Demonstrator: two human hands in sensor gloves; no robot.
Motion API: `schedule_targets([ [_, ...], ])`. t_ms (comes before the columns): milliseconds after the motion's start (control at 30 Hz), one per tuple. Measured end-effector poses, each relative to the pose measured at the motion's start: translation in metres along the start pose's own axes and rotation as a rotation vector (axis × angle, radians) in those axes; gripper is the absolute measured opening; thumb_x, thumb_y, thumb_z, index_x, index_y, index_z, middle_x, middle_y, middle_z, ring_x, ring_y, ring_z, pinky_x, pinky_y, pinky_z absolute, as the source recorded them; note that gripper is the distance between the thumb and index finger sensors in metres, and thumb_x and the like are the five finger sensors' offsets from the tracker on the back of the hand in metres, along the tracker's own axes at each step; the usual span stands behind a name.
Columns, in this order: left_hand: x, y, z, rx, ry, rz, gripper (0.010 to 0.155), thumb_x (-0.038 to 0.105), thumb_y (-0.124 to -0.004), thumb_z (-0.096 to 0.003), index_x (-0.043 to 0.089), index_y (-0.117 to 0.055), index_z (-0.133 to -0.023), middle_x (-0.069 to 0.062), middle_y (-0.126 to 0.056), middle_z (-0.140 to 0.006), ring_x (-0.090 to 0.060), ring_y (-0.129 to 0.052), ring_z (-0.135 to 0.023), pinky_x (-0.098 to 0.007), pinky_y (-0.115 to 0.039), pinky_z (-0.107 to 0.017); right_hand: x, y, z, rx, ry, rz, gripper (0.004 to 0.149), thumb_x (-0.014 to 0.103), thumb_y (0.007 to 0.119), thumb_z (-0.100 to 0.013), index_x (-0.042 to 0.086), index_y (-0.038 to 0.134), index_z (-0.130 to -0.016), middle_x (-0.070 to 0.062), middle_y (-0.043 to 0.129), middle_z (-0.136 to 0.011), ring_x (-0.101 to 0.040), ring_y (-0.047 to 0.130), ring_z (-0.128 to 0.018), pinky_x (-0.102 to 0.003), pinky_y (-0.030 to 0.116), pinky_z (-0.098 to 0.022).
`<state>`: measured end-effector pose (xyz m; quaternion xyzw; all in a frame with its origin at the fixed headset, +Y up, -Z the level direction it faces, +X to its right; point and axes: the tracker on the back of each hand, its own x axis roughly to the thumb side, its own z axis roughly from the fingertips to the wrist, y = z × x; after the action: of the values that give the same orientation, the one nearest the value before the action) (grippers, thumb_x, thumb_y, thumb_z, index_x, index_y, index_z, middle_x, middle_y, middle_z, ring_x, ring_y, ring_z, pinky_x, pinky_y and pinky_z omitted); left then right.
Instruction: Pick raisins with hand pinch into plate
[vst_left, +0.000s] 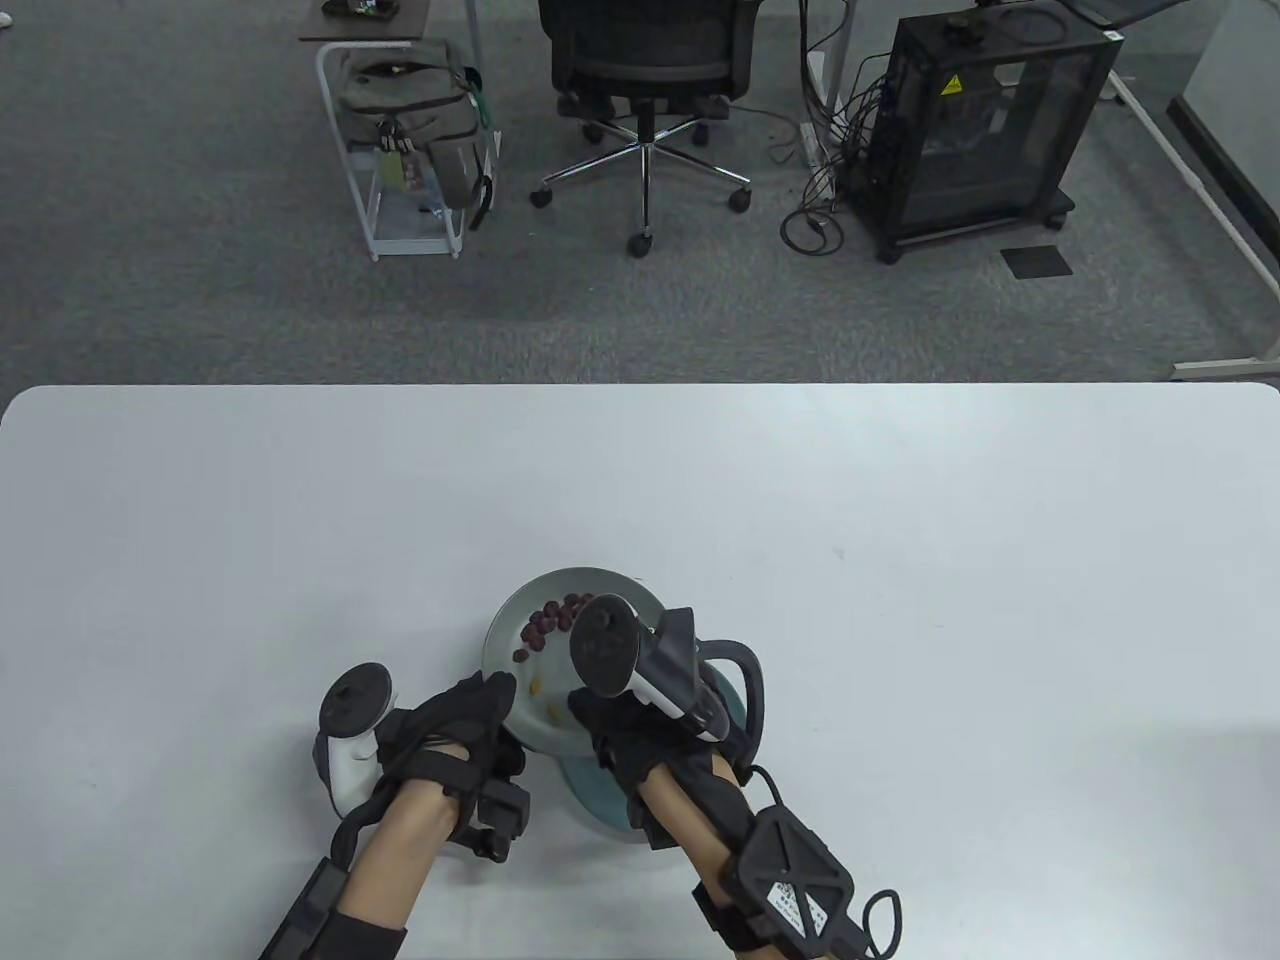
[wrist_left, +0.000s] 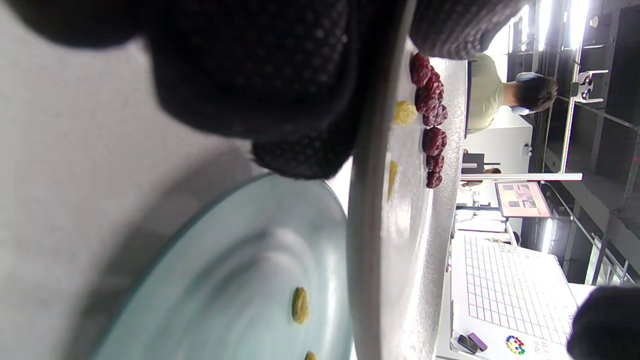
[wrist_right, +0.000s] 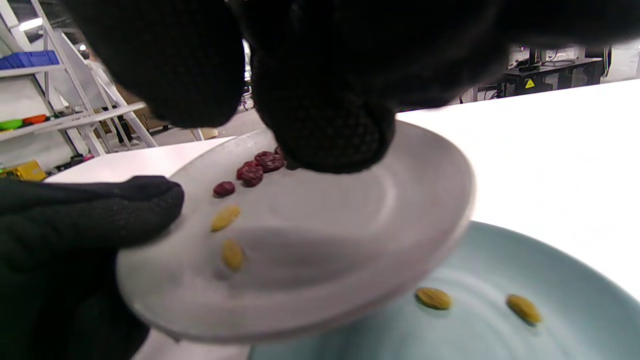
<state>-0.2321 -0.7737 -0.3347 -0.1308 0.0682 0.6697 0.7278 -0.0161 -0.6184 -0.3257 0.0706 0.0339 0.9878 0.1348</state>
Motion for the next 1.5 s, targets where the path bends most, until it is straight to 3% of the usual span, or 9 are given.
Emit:
schedule_targets([
  [667,0.002,-0.011,0.003,-0.037,-0.009,-0.02,0.053,0.038,-0.072,-0.0513,-0.003,-0.077,-0.085,-0.016,-0.104,-0.051,-0.022,-0.102,-0.02,-0.041,-0.084,-0.019,0.009,0.049,-0.016,0.107,0.001,0.1,0.056,0.047,0.096,-0.04,0.009,0.091,-0.08,-0.008,0.109,-0.052,-0.022,0.1,-0.029,-0.039,0.087,-0.026],
  [1500,-0.002,-0.011,0.002,-0.034,0.019,-0.047,0.053,0.037,-0.074,-0.0505,-0.005,-0.078,-0.083,-0.019,-0.104,-0.05,-0.023,-0.102,-0.018,-0.042,-0.084,-0.018,0.022,0.072,-0.022,0.084,0.029,0.203,0.05,0.041,0.099,-0.039,0.007,0.093,-0.075,-0.008,0.11,-0.048,-0.022,0.101,-0.026,-0.039,0.087,-0.023],
])
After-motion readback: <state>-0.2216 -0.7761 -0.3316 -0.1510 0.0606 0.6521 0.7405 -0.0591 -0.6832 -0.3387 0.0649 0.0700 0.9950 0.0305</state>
